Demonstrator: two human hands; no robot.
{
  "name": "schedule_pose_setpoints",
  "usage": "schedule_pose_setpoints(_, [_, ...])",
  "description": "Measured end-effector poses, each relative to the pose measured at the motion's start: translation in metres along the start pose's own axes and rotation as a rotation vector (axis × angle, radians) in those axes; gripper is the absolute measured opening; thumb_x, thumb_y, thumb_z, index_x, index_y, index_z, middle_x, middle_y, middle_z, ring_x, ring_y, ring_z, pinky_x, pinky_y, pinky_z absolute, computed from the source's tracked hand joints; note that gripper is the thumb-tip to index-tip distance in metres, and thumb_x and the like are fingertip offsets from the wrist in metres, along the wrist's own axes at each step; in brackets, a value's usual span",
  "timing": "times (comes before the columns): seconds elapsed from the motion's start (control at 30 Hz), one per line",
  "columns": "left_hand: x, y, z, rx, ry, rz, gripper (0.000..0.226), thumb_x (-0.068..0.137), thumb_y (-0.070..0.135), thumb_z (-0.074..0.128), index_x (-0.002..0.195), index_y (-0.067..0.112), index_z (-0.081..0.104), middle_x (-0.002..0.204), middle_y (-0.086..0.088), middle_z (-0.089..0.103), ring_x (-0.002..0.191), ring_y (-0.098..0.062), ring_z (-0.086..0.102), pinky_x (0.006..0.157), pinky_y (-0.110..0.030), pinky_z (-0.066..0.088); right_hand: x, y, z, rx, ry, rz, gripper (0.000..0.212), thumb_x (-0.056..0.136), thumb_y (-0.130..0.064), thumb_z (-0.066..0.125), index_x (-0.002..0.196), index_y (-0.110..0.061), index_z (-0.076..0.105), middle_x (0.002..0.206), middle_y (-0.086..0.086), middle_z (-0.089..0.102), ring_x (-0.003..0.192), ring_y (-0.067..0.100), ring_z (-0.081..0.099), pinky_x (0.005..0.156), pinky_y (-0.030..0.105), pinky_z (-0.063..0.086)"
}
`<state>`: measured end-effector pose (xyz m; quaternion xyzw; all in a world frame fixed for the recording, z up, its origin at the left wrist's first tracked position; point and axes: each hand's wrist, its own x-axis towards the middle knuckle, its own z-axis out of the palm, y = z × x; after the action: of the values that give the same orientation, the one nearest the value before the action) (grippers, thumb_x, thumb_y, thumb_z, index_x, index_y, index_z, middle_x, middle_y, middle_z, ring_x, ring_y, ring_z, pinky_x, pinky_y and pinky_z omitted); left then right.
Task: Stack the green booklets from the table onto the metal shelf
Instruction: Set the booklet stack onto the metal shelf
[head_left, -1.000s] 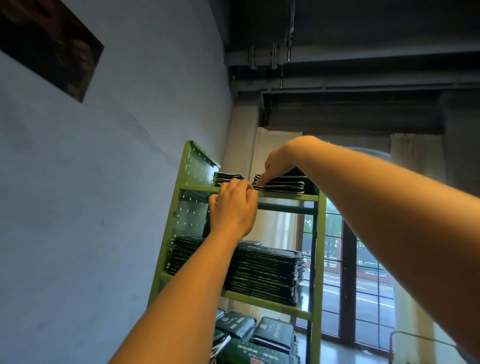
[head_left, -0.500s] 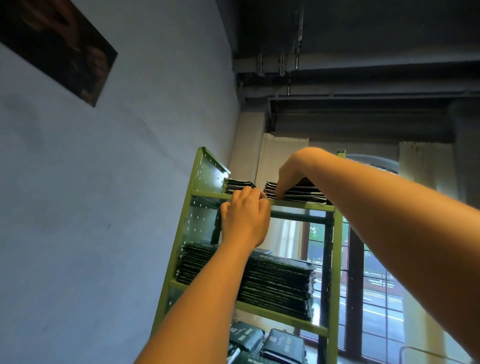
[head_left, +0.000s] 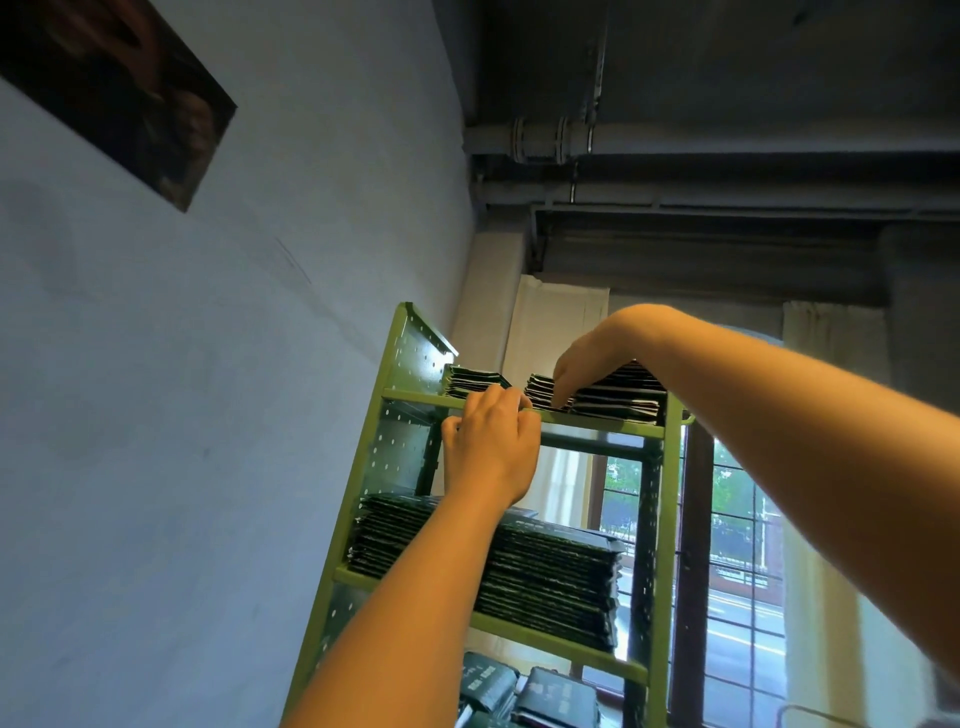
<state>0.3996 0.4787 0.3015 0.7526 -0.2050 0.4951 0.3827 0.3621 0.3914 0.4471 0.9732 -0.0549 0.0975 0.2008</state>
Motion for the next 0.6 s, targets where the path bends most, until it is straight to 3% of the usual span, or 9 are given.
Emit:
schedule_pose_setpoints(0.03, [0.001, 0.000, 0.000, -0.010, 0.000, -0.004, 0.027, 0.099, 0.025, 0.032, 0.111, 0.019, 0.055, 0.115, 0.004, 0.053, 0.111, -0.013, 0.041, 0.096, -0.035, 0.026, -0.007, -0.001, -0.002, -0.080, 0.036, -0.034, 0.053, 0.093, -0.044, 0.051, 0.136, -0.015, 0.046, 0.137, 0.006, 0.050, 0.124, 0.026, 0.048, 0.107, 0.036, 0.036])
schedule_pose_setpoints(0.1, [0.001, 0.000, -0.001, -0.019, -0.004, -0.003, 0.027, 0.099, 0.026, 0.032, 0.110, 0.019, 0.055, 0.115, 0.004, 0.053, 0.110, -0.012, 0.040, 0.096, -0.035, 0.026, -0.019, -0.003, -0.002, -0.184, 0.078, -0.095, 0.053, 0.097, -0.035, 0.049, 0.144, -0.015, 0.036, 0.146, 0.007, 0.039, 0.133, 0.026, 0.037, 0.106, 0.035, 0.032])
schedule_pose_setpoints(0.23, [0.000, 0.002, -0.001, -0.012, -0.013, 0.003, 0.027, 0.100, 0.025, 0.031, 0.110, 0.019, 0.055, 0.114, 0.004, 0.053, 0.108, -0.012, 0.040, 0.094, -0.034, 0.025, -0.020, 0.001, 0.004, -0.228, 0.018, -0.110, 0.039, 0.098, -0.030, 0.047, 0.133, -0.012, 0.052, 0.133, 0.008, 0.052, 0.121, 0.022, 0.046, 0.102, 0.032, 0.035])
schedule_pose_setpoints(0.4, [0.000, 0.001, -0.002, -0.012, -0.016, 0.009, 0.027, 0.100, 0.025, 0.031, 0.111, 0.020, 0.055, 0.114, 0.005, 0.053, 0.108, -0.011, 0.040, 0.094, -0.034, 0.025, -0.010, 0.005, 0.009, -0.251, 0.031, -0.090, 0.037, 0.099, -0.028, 0.046, 0.131, -0.011, 0.053, 0.128, 0.009, 0.054, 0.110, 0.021, 0.049, 0.100, 0.031, 0.037])
schedule_pose_setpoints(0.6, [0.001, -0.003, -0.001, -0.011, -0.008, 0.017, 0.027, 0.100, 0.025, 0.031, 0.112, 0.021, 0.055, 0.114, 0.005, 0.053, 0.108, -0.011, 0.040, 0.095, -0.034, 0.025, 0.010, 0.011, 0.008, -0.094, 0.021, -0.034, 0.033, 0.094, -0.030, 0.053, 0.118, -0.009, 0.062, 0.115, 0.010, 0.065, 0.095, 0.018, 0.060, 0.094, 0.031, 0.047])
